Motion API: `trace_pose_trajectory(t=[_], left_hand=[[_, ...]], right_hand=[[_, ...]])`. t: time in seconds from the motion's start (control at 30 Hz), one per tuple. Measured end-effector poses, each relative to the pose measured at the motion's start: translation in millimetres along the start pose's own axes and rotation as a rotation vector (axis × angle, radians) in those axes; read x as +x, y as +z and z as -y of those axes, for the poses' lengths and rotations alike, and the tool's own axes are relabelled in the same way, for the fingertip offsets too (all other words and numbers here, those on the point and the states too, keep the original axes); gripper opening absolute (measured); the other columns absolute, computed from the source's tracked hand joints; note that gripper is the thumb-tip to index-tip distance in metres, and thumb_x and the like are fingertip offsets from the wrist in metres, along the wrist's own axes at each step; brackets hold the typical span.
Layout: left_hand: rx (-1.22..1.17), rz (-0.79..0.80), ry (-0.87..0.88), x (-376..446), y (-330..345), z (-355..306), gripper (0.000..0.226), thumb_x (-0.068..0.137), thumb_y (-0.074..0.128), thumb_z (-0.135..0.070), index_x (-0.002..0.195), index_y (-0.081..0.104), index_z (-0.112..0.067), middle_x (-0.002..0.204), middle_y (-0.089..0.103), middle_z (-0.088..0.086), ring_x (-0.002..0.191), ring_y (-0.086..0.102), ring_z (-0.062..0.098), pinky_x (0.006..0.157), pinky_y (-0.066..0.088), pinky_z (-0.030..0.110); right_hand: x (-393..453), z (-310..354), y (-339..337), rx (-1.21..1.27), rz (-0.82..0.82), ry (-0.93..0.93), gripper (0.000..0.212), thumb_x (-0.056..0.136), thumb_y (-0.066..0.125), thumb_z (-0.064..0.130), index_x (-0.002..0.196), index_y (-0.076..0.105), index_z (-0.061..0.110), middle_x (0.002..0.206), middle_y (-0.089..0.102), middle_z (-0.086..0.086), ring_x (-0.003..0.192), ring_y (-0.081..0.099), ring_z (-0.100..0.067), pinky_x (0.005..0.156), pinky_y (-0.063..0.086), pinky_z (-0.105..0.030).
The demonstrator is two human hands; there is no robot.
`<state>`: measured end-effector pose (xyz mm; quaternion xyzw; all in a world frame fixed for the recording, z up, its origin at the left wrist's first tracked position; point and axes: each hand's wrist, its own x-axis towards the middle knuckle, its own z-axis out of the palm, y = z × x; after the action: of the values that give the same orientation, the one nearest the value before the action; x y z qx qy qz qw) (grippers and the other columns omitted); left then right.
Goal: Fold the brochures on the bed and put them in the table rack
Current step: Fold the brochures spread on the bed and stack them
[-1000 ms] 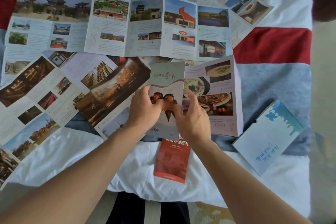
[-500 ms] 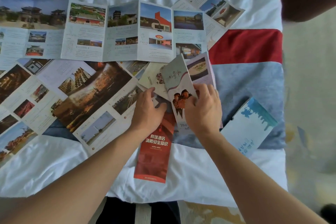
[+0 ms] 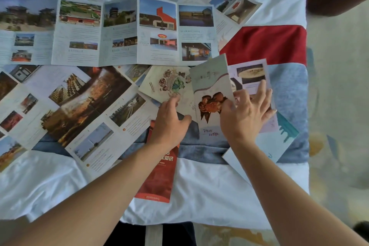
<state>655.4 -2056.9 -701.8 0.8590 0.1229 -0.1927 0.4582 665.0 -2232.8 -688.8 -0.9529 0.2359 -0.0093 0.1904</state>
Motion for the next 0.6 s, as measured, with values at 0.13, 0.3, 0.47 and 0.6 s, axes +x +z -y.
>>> trace_pose_trajectory(t=[0.13,0.3,0.47,0.6], left_hand=[[0.051,0.004,-0.015,-1.0,5.1,3.1,0.058,0.09,0.064,-0.029,0.143,0.042,-0.019,0.137,0.046,0.001,0.126,0.047,0.018,0.102,0.039,0.033],[0.049,0.027,-0.03,-2.7,11.2,3.4,0.059,0.091,0.062,-0.029,0.145,0.04,-0.018,0.14,0.044,0.001,0.128,0.045,0.018,0.107,0.039,0.036],[0.028,0.067,0.005,-1.2,27.9,-7.6,0.06,0.092,0.061,-0.025,0.147,0.038,-0.017,0.145,0.043,0.002,0.132,0.043,0.017,0.111,0.038,0.038],[0.029,0.12,0.044,1.6,48.8,-25.6,0.06,0.093,0.06,-0.025,0.148,0.037,-0.018,0.147,0.044,0.002,0.134,0.043,0.018,0.112,0.037,0.04]], right_hand=[[12.5,-24.2,2.5,-0.013,0.08,0.163,0.021,0.086,0.052,0.03,0.105,0.058,0.022,0.166,0.009,-0.008,0.152,-0.001,-0.03,0.116,-0.002,-0.065],[17.1,-48.7,3.6,0.014,0.168,0.37,0.044,0.092,0.049,0.033,0.131,0.051,0.012,0.165,0.013,-0.011,0.151,0.008,-0.031,0.119,0.009,-0.057],[21.0,-55.1,-1.1,0.082,0.168,0.388,0.045,0.093,0.044,0.028,0.134,0.048,0.012,0.158,0.029,-0.01,0.145,0.023,-0.031,0.117,0.017,-0.053],[29.1,-61.9,-8.5,0.082,0.166,0.382,0.034,0.093,0.044,0.028,0.123,0.052,0.014,0.148,0.041,-0.01,0.137,0.033,-0.033,0.113,0.024,-0.052]])
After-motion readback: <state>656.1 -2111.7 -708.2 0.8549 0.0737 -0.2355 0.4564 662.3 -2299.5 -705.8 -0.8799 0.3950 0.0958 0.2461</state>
